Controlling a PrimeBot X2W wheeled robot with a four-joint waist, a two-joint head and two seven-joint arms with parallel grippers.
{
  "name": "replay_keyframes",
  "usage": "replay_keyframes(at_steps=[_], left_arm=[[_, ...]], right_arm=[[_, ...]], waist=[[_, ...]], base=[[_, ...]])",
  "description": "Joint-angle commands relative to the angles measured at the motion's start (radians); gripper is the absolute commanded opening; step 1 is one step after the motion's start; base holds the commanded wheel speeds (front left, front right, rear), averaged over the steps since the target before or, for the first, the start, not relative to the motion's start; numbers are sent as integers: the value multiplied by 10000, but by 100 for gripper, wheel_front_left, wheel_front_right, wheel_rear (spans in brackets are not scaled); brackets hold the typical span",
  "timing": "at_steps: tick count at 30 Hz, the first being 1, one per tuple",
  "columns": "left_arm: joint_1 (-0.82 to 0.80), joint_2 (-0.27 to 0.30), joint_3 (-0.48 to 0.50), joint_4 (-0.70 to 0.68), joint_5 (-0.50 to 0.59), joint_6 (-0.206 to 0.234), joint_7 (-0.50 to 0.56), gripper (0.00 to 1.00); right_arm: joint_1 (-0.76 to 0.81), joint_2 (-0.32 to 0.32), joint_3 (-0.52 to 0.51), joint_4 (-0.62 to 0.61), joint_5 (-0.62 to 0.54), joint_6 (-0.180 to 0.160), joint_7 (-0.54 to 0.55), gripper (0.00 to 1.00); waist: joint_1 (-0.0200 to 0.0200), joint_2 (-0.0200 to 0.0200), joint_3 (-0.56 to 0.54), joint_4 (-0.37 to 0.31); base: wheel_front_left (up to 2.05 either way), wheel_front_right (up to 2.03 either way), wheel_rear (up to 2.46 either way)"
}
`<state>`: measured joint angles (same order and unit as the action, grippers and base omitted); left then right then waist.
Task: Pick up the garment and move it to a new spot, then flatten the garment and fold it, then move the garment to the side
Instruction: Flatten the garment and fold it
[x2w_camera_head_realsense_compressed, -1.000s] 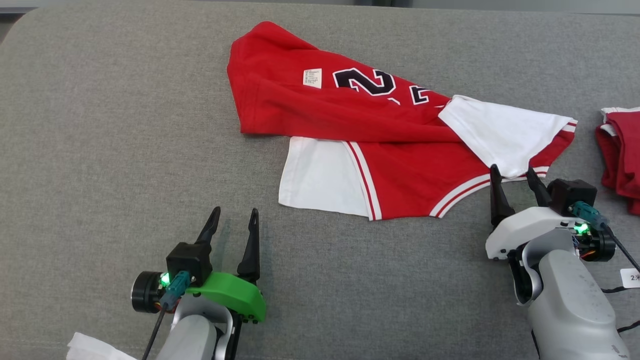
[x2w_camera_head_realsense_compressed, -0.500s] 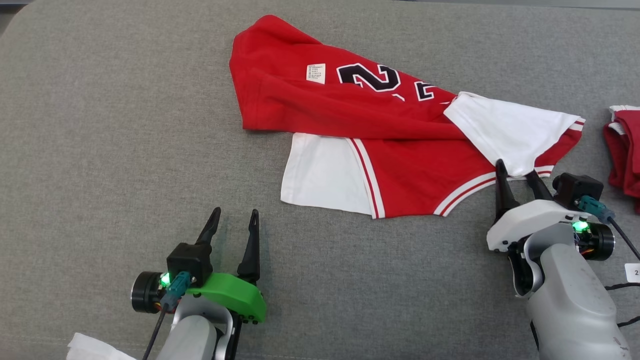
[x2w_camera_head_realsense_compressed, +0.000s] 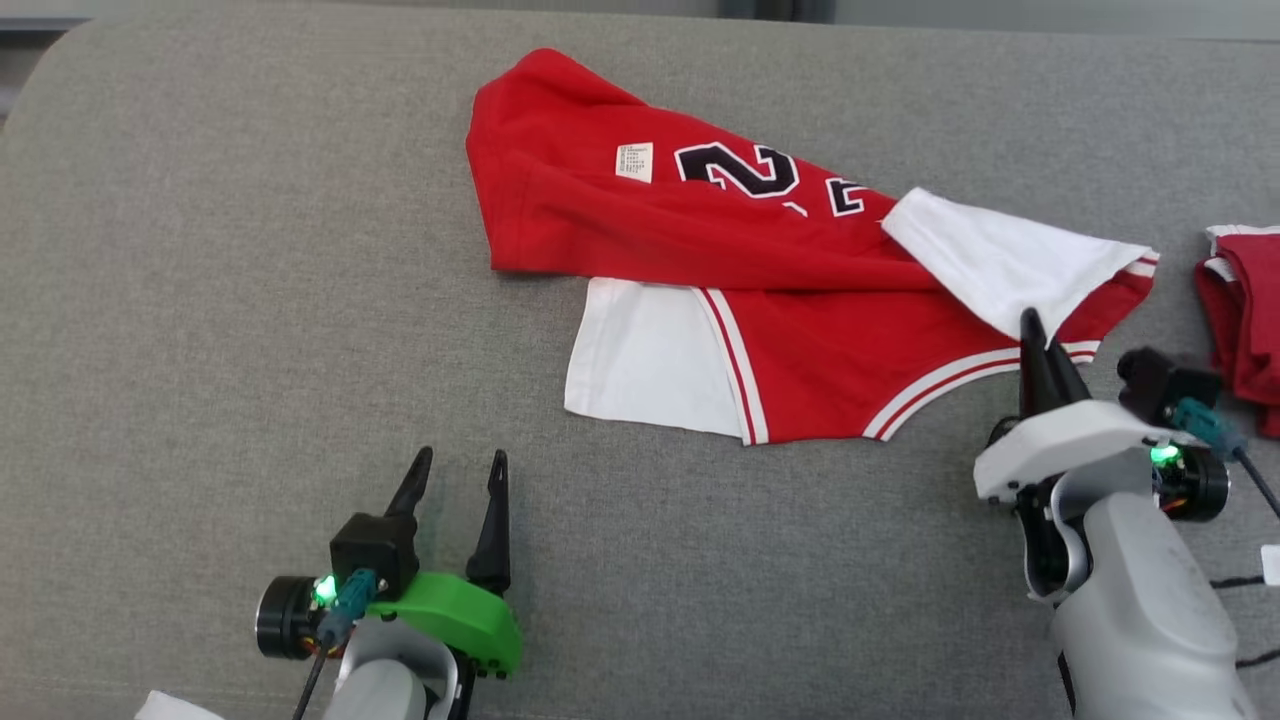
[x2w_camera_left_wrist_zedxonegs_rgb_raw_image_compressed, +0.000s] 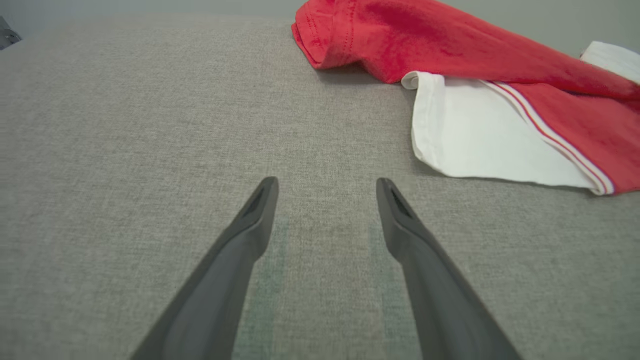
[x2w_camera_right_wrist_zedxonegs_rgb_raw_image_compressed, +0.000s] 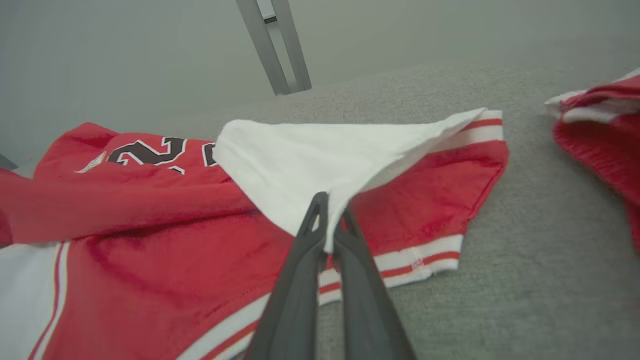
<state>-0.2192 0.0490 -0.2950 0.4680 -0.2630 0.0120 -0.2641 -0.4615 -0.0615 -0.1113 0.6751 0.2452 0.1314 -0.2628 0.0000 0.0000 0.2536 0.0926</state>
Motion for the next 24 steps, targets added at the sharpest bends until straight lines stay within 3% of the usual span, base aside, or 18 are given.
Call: replay_keyframes(at_steps=[1,5,10,17,19,24], left_arm=[[252,37,62,46,-16,27,4,100],[595,37,159,125,-53,56,4,100],[863,35,326,89,-158,127,4,100],[950,37,627,-9,-97,112,4,100],[849,37,660,-53,-104,106,4,100],[150,37,621,-210,-141,-21,4,100]], right_arm=[[496,16,164,-287,290,-16,-20,0],[1946,42,800,-1226,1102,-17,-20,0],[3678,-507,853,-2122,1976,-17,-20,0],[4806,-1294,764,-2115,2762,-17,311,2],[4670,-1341,791,-2034,2747,-17,300,100],[4001,-1255,682,-2183,1899,-17,42,100]], waist=[[0,0,-582,-258],[0,0,-1225,-532],[0,0,-1633,-900],[0,0,-1649,-1215],[0,0,-1531,-1267],[0,0,-1101,-1339]], base=[[0,0,0],[0,0,0],[0,0,0],[0,0,0],[0,0,0],[0,0,0]])
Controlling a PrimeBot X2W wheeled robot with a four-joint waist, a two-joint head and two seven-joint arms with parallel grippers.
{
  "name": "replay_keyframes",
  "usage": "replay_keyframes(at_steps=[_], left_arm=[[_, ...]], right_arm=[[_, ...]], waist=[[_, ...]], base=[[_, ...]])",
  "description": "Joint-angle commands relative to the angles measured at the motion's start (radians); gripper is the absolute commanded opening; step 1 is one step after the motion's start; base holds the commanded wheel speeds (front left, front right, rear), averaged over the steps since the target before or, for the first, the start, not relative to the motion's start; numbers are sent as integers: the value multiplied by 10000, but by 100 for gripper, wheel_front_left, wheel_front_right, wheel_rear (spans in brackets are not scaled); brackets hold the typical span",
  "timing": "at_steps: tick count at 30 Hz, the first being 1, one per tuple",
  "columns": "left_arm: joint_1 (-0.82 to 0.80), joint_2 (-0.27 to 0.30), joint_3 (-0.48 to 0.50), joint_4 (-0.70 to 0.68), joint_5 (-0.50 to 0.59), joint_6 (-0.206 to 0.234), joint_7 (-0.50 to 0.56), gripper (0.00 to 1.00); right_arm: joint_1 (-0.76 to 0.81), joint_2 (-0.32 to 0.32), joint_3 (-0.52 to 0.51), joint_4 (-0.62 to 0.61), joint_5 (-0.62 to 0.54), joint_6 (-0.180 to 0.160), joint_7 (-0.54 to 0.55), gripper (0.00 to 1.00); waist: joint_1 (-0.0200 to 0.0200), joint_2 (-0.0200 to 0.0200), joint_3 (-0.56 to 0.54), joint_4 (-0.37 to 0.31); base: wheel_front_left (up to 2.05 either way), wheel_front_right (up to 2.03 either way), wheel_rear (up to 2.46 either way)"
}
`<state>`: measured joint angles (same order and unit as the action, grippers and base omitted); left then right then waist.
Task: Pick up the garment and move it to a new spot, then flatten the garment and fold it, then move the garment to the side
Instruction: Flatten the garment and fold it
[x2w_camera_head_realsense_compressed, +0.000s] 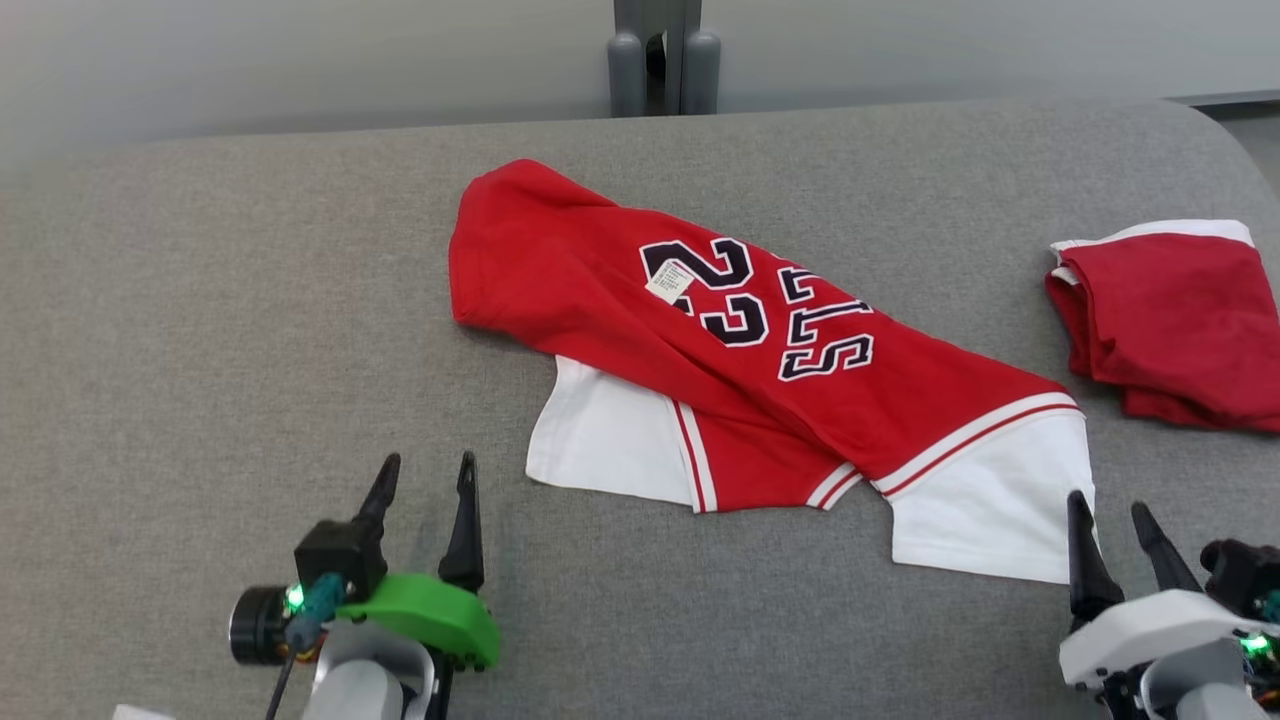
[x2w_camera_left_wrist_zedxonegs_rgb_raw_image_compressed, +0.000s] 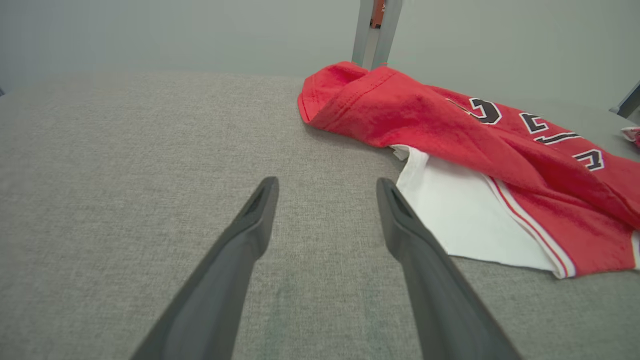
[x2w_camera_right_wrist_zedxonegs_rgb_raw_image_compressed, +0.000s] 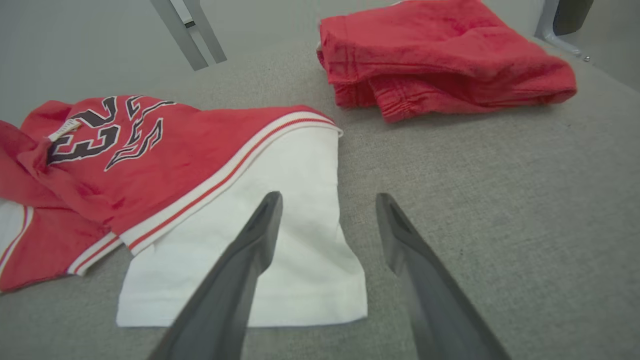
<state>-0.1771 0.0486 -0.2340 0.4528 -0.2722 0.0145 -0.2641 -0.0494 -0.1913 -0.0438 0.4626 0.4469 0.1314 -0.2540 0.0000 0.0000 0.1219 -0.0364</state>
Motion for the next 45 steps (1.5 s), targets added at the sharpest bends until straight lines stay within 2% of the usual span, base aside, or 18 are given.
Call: replay_keyframes(at_steps=[1,5,9,16,21,28,35,45], left_arm=[[-456,41,-19,-87,-12,-76,4,100],[-1634,42,-212,115,90,-249,4,100],[-3515,41,-640,1080,-97,-430,7,100],[-6953,44,-1807,3513,-864,-550,1652,100],[-8354,44,-2831,4905,-763,-460,2754,100],[-9244,50,-3805,6285,-531,-233,3597,100],[-9547,50,-4108,7313,-689,-283,4050,100],[-9266,52,-4397,7149,-1232,-525,3585,100]], right_arm=[[-241,113,-1,-111,-287,-17,-64,100],[-835,437,-42,-479,-1060,-17,-125,100],[-1275,812,114,-766,-1479,-17,-109,100],[-1817,1165,600,-883,-1498,-17,-107,100],[-2008,1307,965,-827,-1441,-17,-108,100],[-2189,1361,1276,-914,-1427,-17,-108,100],[-2241,1395,1193,-982,-1318,-17,-109,100],[-2251,1396,997,-837,-1275,-17,-109,100]], waist=[[0,0,297,-62],[0,0,759,-163],[0,0,1265,-340],[0,0,1967,-877],[0,0,2260,-1366],[0,0,2650,-1787],[0,0,2887,-1759],[0,0,2821,-1303]], base=[[0,0,0],[0,0,0],[0,0,0],[0,0,0],[0,0,0],[0,0,0],[0,0,0],[0,0,0]])
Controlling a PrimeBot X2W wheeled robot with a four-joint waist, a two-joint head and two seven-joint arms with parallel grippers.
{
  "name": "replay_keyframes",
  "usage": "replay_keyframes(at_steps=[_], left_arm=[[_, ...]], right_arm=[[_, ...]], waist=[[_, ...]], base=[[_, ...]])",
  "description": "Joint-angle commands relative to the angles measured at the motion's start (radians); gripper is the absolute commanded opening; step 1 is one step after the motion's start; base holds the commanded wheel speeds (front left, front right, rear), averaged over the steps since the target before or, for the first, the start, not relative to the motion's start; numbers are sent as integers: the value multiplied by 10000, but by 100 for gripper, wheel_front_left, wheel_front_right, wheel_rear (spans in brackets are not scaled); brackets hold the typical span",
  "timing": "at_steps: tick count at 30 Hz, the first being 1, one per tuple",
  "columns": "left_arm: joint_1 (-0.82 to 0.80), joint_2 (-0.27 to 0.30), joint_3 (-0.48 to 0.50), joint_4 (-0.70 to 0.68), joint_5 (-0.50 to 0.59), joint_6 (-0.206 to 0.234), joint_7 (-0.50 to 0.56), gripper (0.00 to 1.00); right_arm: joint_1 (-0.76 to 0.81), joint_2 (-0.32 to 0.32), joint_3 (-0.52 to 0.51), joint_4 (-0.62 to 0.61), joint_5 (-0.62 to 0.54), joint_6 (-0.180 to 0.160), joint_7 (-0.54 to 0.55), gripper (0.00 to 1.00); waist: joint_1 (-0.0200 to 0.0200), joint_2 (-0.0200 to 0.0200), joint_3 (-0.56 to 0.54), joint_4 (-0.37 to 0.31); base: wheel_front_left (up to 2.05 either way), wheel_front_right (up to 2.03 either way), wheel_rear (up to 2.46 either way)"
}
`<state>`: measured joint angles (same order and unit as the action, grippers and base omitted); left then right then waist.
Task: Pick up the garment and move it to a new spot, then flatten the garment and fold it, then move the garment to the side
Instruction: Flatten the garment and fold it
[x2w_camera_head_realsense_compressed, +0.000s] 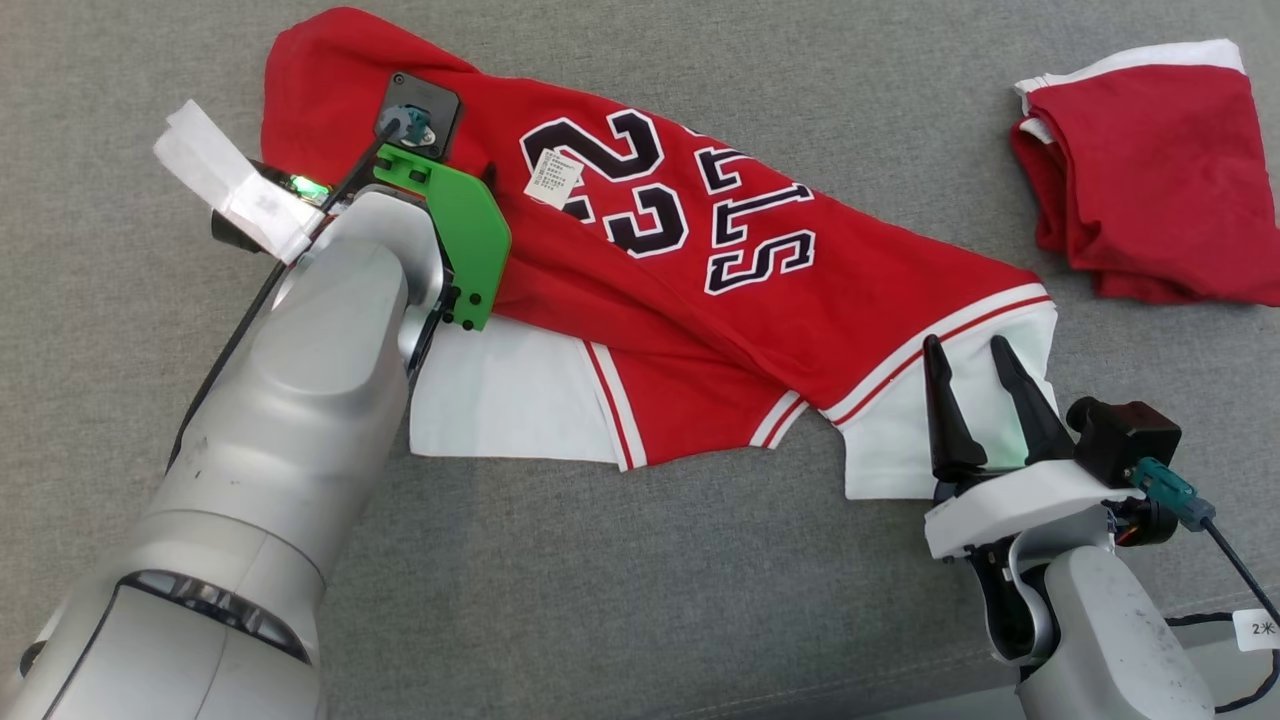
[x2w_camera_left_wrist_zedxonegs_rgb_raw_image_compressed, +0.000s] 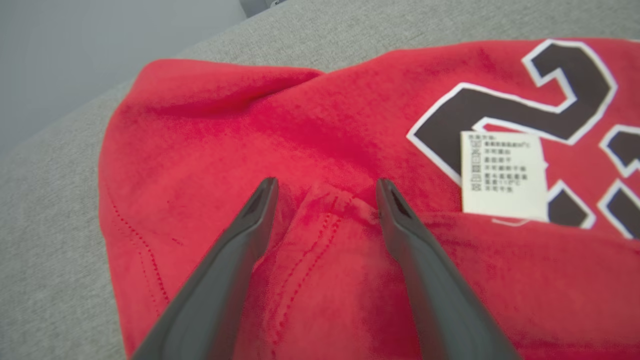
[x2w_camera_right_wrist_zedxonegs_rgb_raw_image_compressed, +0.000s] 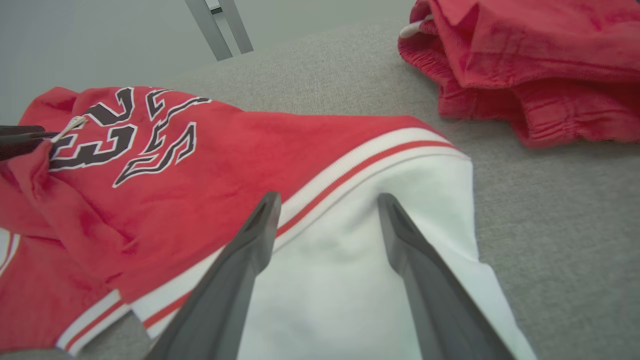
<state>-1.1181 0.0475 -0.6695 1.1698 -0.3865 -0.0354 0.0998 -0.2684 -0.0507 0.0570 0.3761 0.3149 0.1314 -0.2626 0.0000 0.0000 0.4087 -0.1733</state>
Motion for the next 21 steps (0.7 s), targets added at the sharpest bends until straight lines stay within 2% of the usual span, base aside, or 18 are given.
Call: replay_keyframes(at_steps=[1,14,21], left_arm=[[202,62,-99,-72,-163,-63,-81,100],[430,62,-691,-171,-863,101,-271,100],[186,59,-892,-122,-1080,30,-666,100]], right_arm=[[-81,-10,-1,41,37,-17,-23,100],[-184,-8,79,179,74,-17,-23,100],[-227,-7,107,305,108,-17,-23,100]], waist=[[0,0,-62,84],[0,0,16,82],[0,0,59,40]], base=[[0,0,0],[0,0,0],[0,0,0]])
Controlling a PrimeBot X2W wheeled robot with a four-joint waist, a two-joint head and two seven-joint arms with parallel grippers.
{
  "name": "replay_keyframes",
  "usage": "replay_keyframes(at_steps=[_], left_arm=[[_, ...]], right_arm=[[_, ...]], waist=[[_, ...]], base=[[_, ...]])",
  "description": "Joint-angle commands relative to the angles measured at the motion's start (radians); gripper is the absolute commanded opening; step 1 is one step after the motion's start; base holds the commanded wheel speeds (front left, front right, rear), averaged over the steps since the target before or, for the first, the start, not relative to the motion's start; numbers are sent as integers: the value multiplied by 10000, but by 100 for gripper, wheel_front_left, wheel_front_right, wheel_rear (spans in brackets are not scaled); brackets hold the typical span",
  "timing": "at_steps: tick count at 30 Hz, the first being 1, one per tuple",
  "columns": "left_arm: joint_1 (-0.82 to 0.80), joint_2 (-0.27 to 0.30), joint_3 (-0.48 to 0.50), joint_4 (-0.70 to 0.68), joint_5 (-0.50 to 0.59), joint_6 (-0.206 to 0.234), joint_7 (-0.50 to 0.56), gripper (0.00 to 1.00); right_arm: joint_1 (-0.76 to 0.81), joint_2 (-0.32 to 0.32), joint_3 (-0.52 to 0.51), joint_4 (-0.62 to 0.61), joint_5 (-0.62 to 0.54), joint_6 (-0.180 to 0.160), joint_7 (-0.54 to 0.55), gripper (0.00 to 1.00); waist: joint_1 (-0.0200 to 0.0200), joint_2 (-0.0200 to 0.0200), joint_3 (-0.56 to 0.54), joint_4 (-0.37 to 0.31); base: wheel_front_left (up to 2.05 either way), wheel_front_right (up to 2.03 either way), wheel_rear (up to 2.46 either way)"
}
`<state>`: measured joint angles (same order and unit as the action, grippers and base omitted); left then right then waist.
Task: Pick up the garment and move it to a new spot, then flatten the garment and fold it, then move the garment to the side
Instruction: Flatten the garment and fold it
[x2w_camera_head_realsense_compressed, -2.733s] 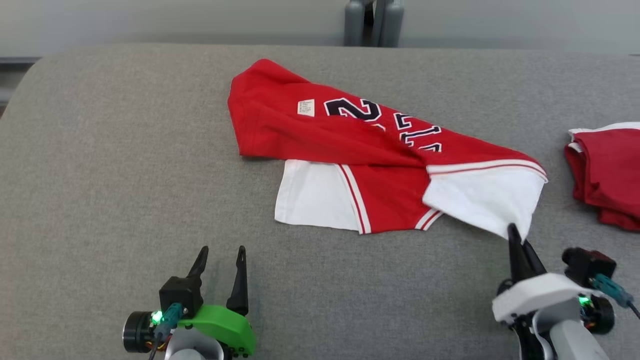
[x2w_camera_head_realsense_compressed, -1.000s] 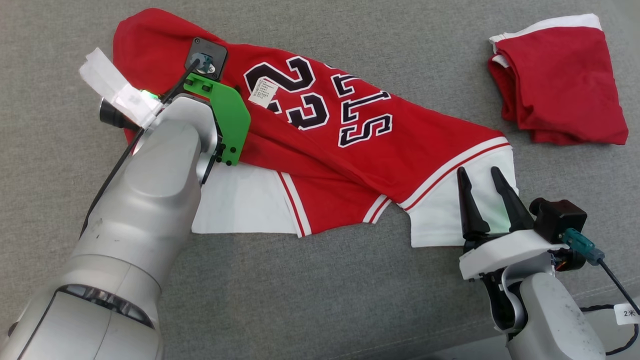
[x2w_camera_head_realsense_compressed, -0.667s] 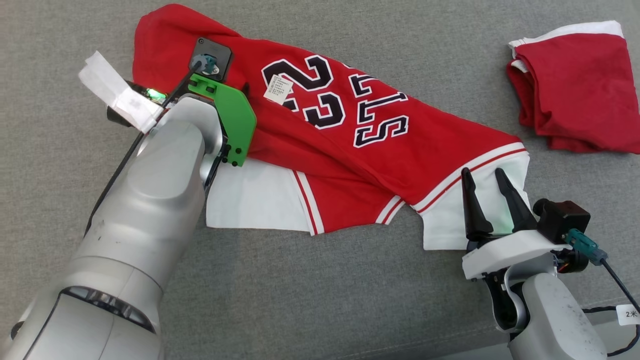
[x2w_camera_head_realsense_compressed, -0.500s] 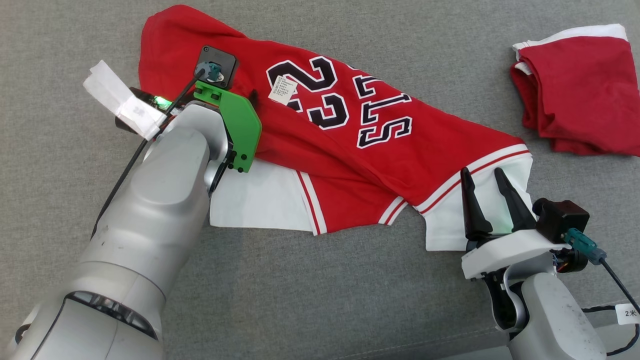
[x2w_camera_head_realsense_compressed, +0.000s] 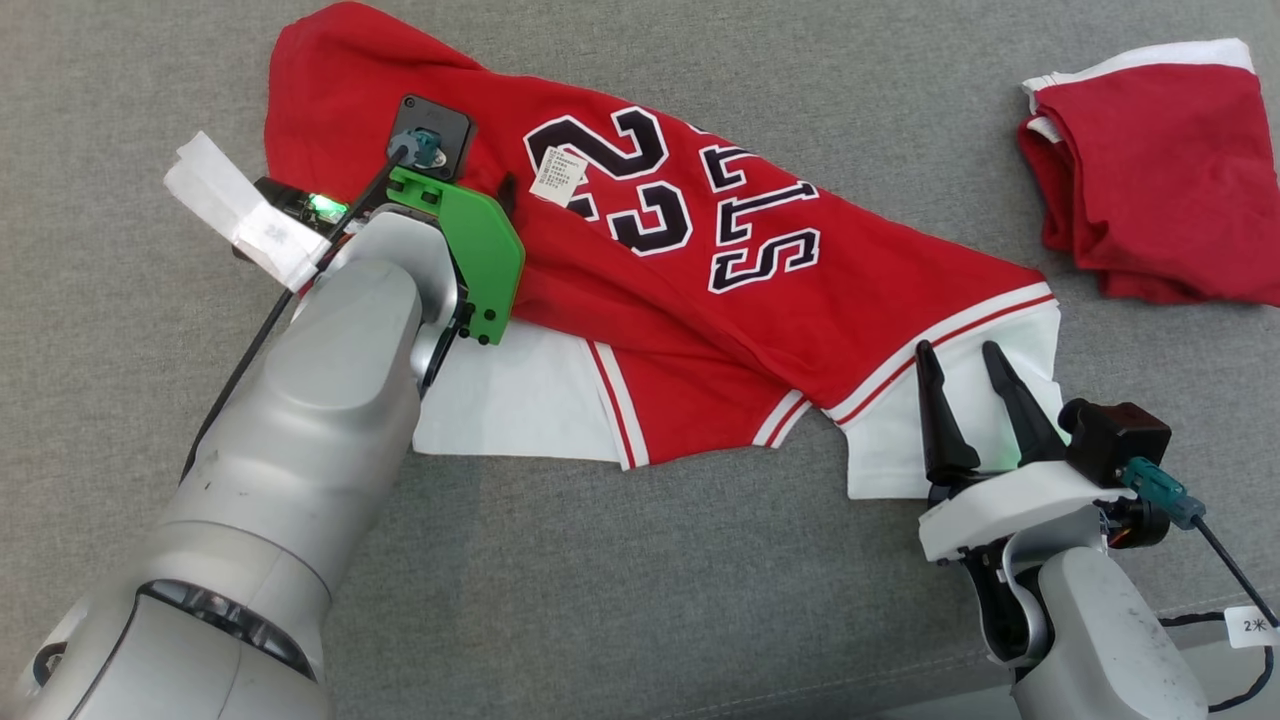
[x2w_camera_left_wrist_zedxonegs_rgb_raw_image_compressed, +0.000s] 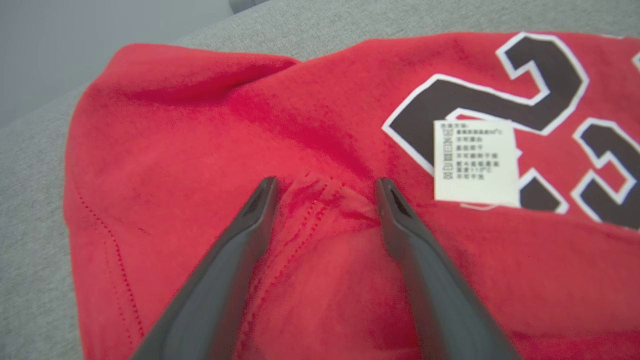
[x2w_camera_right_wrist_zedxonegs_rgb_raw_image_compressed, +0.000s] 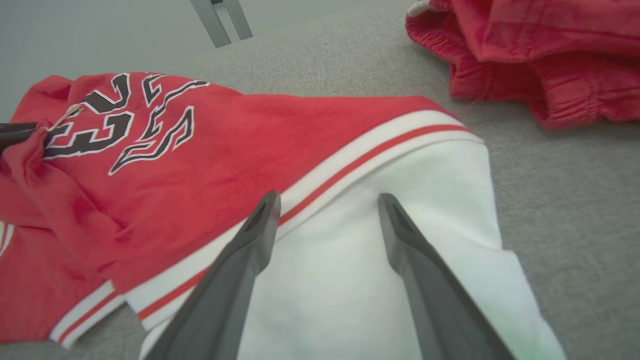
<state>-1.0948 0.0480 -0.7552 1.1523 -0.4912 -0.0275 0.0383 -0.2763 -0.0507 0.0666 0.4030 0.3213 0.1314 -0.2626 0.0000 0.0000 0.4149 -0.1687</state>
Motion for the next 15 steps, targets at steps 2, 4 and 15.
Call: replay_keyframes(at_steps=[2,4,15], left_arm=[[-53,55,-105,84,-123,-60,-32,69],[-63,55,-183,101,-208,-24,-58,22],[-46,53,-529,-347,-537,49,-1234,0]], right_arm=[[-163,-7,38,74,60,-17,-23,100],[-181,-9,45,102,75,-17,-23,100],[36,-7,-144,293,-81,-17,-23,100]], waist=[[0,0,-17,-14],[0,0,-29,-4],[0,0,-408,328]], base=[[0,0,0],[0,0,0],[0,0,0]])
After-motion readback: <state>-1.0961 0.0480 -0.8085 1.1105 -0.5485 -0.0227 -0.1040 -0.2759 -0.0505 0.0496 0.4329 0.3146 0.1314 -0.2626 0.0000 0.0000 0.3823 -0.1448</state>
